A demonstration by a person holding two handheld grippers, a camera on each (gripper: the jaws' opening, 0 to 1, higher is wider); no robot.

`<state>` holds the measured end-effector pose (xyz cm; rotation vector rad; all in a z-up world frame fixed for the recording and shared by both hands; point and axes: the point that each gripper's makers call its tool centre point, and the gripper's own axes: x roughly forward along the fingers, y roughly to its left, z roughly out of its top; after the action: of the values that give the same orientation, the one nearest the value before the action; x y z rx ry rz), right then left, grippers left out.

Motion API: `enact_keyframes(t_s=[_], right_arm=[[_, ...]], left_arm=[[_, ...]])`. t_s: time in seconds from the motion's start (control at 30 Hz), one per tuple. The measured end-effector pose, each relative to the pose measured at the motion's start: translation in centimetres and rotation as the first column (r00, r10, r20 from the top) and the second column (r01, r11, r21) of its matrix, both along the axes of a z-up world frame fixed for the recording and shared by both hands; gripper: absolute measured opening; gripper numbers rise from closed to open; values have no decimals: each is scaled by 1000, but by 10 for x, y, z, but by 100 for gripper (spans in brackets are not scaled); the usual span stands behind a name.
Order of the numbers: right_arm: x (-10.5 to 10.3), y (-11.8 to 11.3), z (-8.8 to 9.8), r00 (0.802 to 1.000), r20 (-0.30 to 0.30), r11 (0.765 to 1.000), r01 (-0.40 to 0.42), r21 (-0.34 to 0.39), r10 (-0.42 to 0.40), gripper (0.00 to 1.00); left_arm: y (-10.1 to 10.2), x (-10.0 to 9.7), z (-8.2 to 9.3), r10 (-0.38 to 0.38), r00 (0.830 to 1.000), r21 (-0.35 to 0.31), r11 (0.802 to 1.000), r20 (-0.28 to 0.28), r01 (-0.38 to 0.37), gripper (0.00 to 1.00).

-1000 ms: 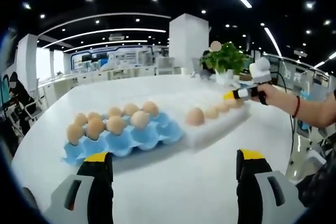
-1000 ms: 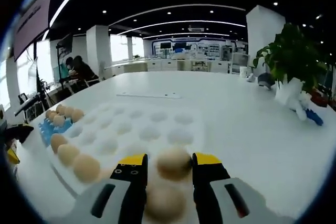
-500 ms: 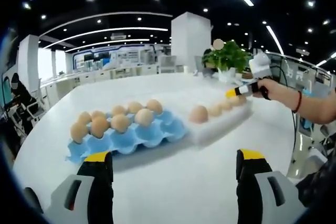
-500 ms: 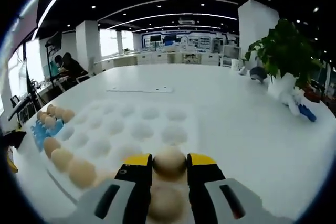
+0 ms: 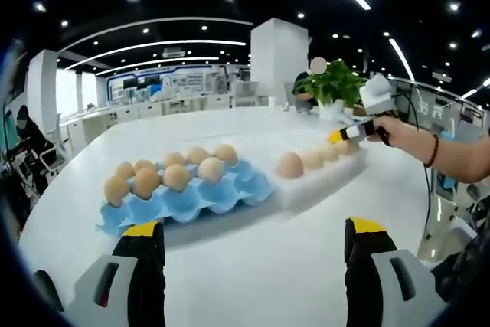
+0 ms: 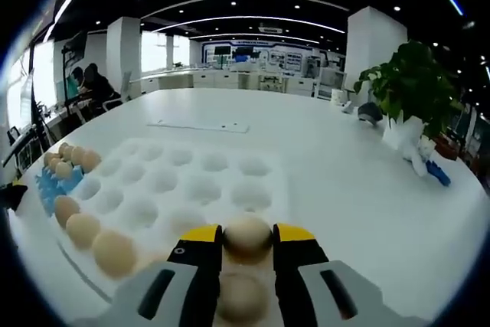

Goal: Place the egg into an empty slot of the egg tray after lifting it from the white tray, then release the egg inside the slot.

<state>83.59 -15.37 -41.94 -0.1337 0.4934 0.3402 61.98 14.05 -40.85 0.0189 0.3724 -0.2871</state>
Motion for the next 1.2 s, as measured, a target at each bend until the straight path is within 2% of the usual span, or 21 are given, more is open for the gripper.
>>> enact_keyframes(t_s=[0.47, 0.8, 1.0, 1.2], right_arm=[[-5, -2, 14, 999, 43, 998, 8, 56, -11, 27], [-3, -1, 21, 998, 69, 998, -2, 69, -3, 27], [-6, 8, 25, 996, 93, 999, -22, 38, 18, 27], [-4, 13, 31, 995, 100, 997, -36, 62, 30, 27]], left_arm=[[-3, 3, 2, -14, 1000, -9, 1000, 6, 14, 100], [-5, 2, 3, -16, 1000, -6, 1000, 9, 16, 100], [-5, 2, 4, -16, 1000, -3, 1000, 6, 16, 100], [-5, 3, 6, -22, 1000, -5, 1000, 14, 22, 100]])
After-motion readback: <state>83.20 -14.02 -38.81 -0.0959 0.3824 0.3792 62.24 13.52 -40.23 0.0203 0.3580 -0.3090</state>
